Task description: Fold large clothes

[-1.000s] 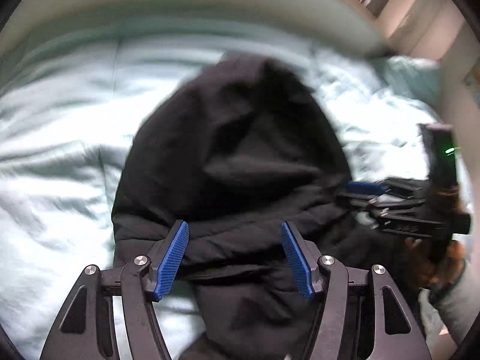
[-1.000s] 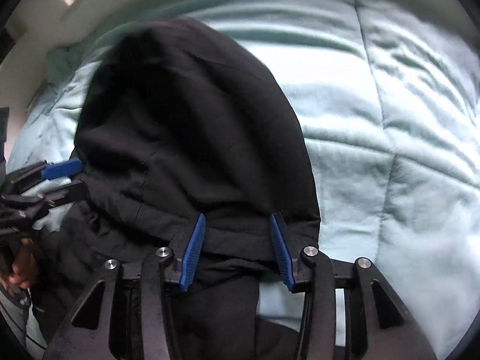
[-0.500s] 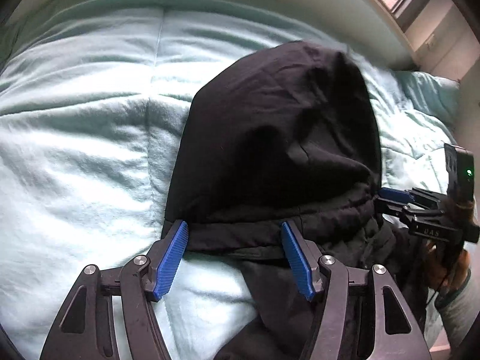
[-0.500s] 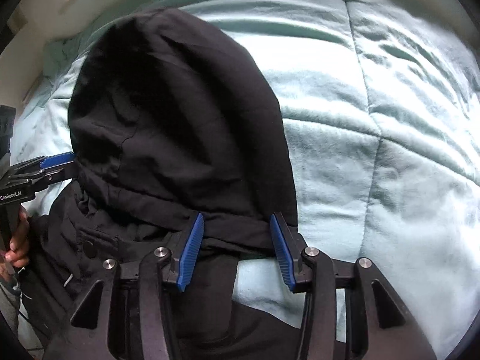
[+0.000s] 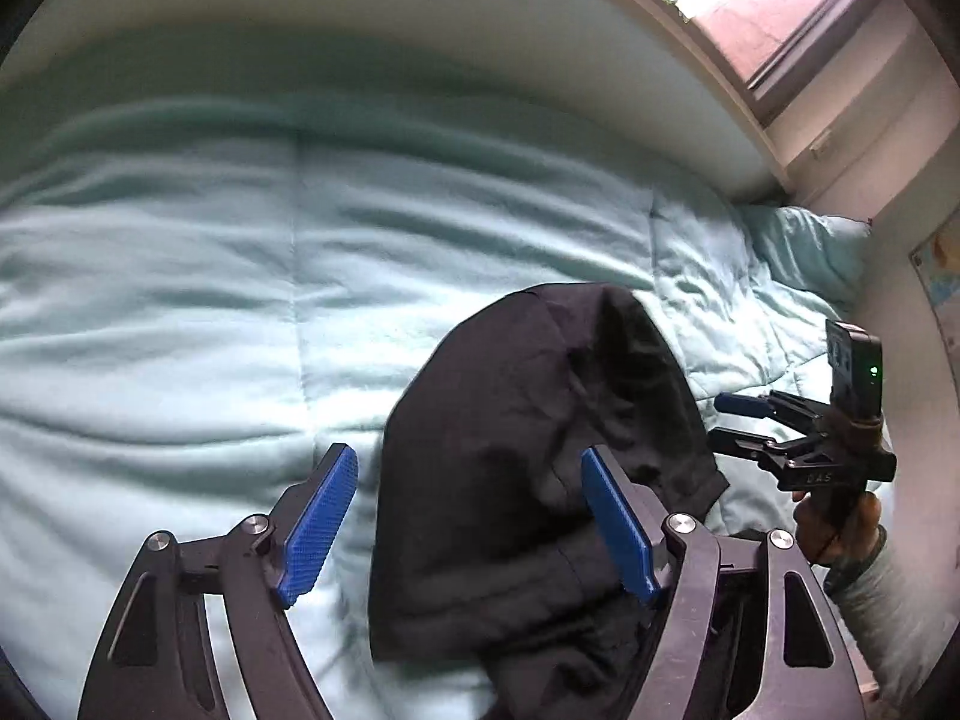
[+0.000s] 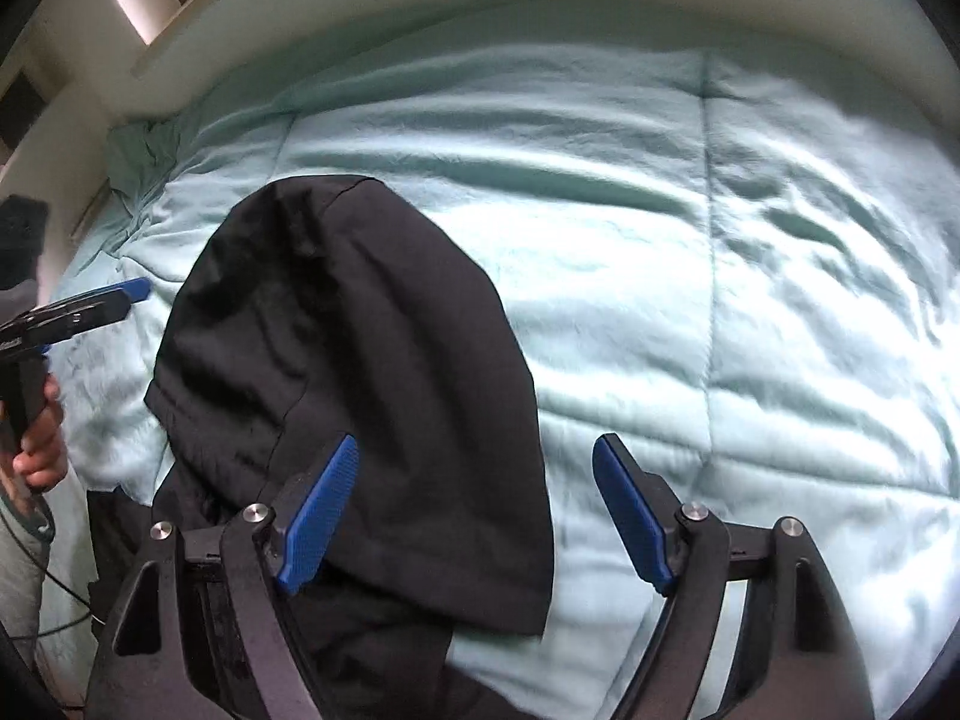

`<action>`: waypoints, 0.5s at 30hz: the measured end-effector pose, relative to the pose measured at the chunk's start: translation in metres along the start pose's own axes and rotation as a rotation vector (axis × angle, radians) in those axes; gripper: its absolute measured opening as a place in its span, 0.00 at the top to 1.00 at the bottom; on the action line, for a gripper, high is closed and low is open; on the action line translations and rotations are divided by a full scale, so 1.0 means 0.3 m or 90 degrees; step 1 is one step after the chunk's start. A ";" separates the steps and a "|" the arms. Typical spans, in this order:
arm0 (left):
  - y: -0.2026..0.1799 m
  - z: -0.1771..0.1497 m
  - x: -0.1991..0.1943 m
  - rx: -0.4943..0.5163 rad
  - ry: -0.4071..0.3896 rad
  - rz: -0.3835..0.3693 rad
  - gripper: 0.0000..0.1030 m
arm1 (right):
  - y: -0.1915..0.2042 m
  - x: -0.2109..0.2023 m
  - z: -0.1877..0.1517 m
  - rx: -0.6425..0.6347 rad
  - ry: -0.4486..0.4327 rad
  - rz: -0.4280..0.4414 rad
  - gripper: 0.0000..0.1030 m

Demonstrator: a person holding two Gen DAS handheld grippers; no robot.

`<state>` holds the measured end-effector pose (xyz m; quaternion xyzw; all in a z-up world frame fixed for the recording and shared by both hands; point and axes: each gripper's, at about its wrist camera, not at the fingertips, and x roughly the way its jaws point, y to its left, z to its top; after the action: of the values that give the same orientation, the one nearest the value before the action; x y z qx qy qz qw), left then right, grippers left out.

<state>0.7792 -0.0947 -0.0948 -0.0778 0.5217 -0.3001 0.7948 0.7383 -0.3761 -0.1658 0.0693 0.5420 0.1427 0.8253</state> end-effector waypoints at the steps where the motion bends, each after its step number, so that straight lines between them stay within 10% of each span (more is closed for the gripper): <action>1: 0.004 0.007 0.034 0.002 0.003 0.002 0.24 | 0.004 0.024 0.016 -0.013 0.001 -0.013 0.21; 5: 0.030 0.019 0.149 0.013 0.067 -0.074 0.24 | -0.020 0.104 0.025 -0.039 0.021 0.000 0.21; 10: 0.004 0.022 0.227 0.039 0.090 -0.050 0.27 | -0.100 0.215 0.066 0.024 0.061 0.103 0.22; 15: -0.088 0.002 0.198 0.107 0.056 -0.001 0.80 | 0.000 0.220 0.085 -0.032 0.049 0.089 0.73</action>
<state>0.7856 -0.1493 -0.1294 0.0016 0.5292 -0.3466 0.7745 0.7861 -0.3545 -0.2133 0.0804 0.5633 0.2159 0.7935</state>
